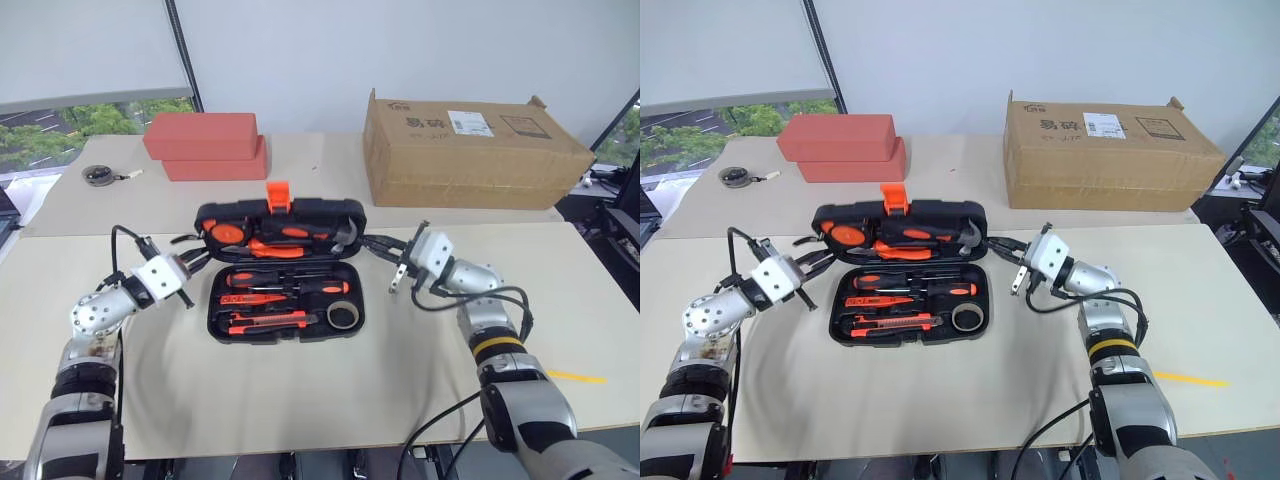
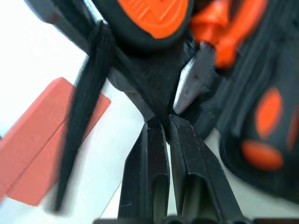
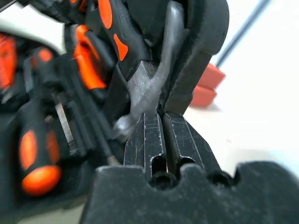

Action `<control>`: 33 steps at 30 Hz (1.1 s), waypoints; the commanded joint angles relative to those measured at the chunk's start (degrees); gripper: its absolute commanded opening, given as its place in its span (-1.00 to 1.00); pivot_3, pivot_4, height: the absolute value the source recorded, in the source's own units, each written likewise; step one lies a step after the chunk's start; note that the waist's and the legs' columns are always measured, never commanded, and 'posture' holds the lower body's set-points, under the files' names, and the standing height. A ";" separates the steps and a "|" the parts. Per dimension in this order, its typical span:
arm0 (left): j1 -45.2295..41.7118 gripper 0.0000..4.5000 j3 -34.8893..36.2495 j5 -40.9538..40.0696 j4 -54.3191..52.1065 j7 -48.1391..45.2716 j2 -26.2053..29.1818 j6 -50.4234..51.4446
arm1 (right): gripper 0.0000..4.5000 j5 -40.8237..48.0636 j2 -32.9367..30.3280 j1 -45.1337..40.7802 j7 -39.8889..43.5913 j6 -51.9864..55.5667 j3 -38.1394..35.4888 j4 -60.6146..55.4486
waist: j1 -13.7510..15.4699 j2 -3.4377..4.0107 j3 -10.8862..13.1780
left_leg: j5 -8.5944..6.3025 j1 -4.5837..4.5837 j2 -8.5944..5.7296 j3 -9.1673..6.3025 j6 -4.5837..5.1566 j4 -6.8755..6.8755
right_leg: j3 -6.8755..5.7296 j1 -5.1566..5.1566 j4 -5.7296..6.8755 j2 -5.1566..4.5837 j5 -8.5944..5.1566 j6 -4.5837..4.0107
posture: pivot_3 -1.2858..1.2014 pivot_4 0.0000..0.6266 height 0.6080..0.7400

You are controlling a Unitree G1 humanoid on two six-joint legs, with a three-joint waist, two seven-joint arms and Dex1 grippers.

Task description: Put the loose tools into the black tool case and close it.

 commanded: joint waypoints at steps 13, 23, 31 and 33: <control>1.90 0.78 -4.12 -18.71 2.71 -10.44 7.25 -0.32 | 0.62 14.40 -20.39 20.40 21.14 39.35 13.91 -42.08 | 1.58 0.07 -0.01 | -0.82 0.65 0.08 -0.18 0.38 0.19 | -0.23 0.55 0.03 -0.92 -0.38 0.23 | 0.03 -0.52 0.58; -9.41 0.98 -1.61 -25.56 -4.07 -12.79 -0.10 26.63 | 0.62 17.09 -16.25 21.85 12.40 64.51 16.61 -57.64 | 3.24 -0.08 -0.02 | -0.81 0.21 0.05 -0.43 0.46 0.40 | -0.64 0.60 -0.28 -0.81 -0.25 0.46 | 0.03 -0.52 0.58; -17.10 0.98 -2.80 -26.33 -11.90 -13.17 -7.87 38.22 | 0.62 6.37 -4.26 12.57 -7.41 58.03 12.23 -42.17 | 2.51 -0.15 -0.03 | -0.27 -0.09 -0.06 -0.32 0.60 0.45 | -0.66 0.59 -0.46 -0.39 -0.11 0.61 | 0.03 -0.52 0.58; -17.55 0.98 -3.24 -25.87 -13.15 -13.52 -9.23 39.41 | 0.62 4.48 -2.97 10.61 -11.41 56.22 11.13 -39.19 | 2.37 -0.15 -0.03 | -0.27 -0.06 -0.05 -0.32 0.58 0.45 | -0.62 0.60 -0.45 -0.36 -0.07 0.60 | 0.03 -0.52 0.58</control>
